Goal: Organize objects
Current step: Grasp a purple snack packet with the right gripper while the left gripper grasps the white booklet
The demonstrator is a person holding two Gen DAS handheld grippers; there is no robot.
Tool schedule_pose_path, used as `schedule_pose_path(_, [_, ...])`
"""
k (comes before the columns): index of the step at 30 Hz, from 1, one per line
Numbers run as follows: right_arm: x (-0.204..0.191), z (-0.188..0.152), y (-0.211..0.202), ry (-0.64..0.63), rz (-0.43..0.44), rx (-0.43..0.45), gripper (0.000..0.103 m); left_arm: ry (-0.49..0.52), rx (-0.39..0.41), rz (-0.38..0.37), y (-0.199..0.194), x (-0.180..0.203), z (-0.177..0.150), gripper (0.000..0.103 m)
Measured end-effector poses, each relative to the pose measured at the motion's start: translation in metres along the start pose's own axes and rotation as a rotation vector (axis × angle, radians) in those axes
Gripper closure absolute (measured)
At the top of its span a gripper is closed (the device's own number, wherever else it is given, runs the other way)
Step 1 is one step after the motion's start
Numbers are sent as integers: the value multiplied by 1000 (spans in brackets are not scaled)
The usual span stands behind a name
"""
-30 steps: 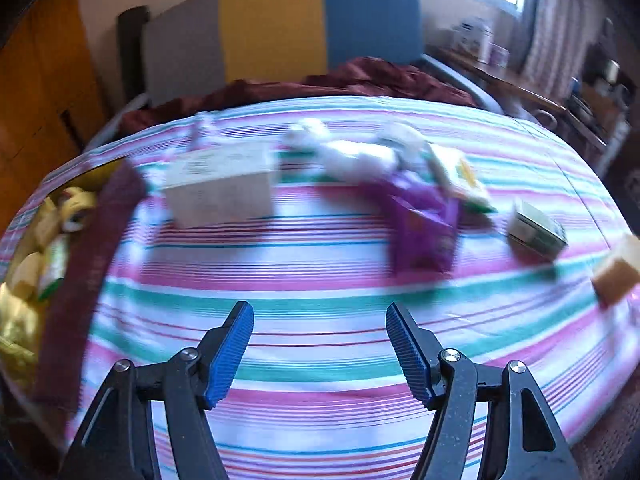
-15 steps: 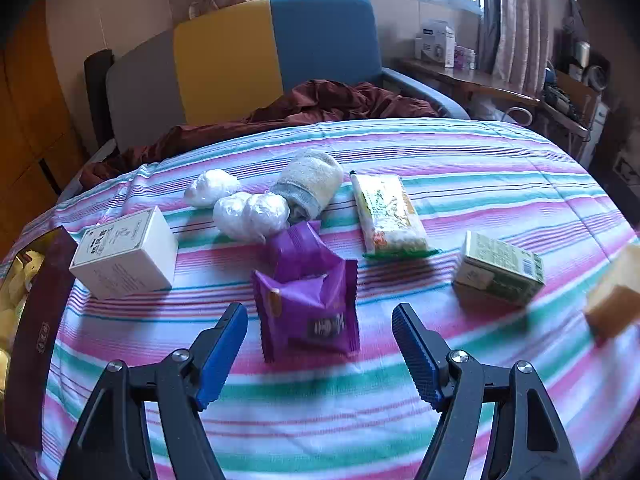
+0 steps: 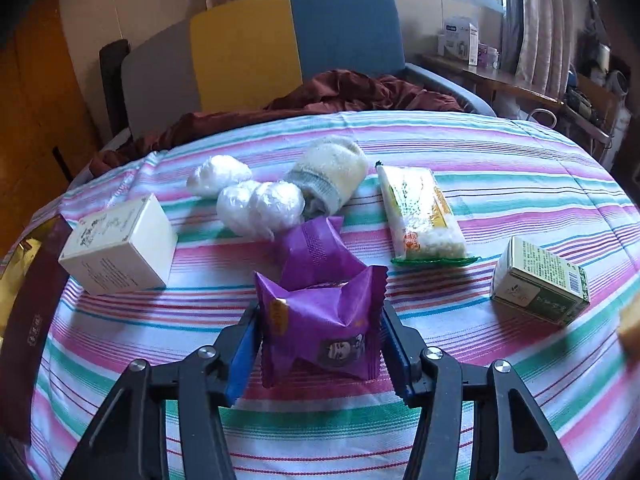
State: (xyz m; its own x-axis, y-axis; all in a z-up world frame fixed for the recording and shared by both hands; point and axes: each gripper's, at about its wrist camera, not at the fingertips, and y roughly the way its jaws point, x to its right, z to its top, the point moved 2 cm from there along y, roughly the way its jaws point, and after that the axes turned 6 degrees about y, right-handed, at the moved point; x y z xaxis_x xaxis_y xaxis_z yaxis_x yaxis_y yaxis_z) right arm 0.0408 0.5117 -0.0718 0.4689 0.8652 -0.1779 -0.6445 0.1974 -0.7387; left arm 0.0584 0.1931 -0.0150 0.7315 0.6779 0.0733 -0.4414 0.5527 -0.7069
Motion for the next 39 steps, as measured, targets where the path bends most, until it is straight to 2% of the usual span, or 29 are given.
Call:
schedule_pose_path(6, [2, -5, -5, 20, -4, 28, 51, 3, -27, -6, 14, 2, 16, 24])
schedule_pose_path(14, [6, -14, -12, 47, -7, 58, 52, 60, -35, -4, 42, 5, 50, 24])
schedule_pose_path(28, [8, -16, -10, 49, -19, 70, 52, 230, -93, 20, 137, 9, 131, 23])
schedule_pose_path(30, [8, -16, -10, 48, -19, 72, 52, 252, -108, 52, 153, 7, 141, 23])
schedule_pose_path(33, [9, -16, -9, 56, -10, 68, 51, 269, -162, 51, 178, 4, 149, 23])
schedule_pose_path(39, [10, -16, -9, 64, 0, 72, 51, 221, -262, -116, 191, 6, 139, 22])
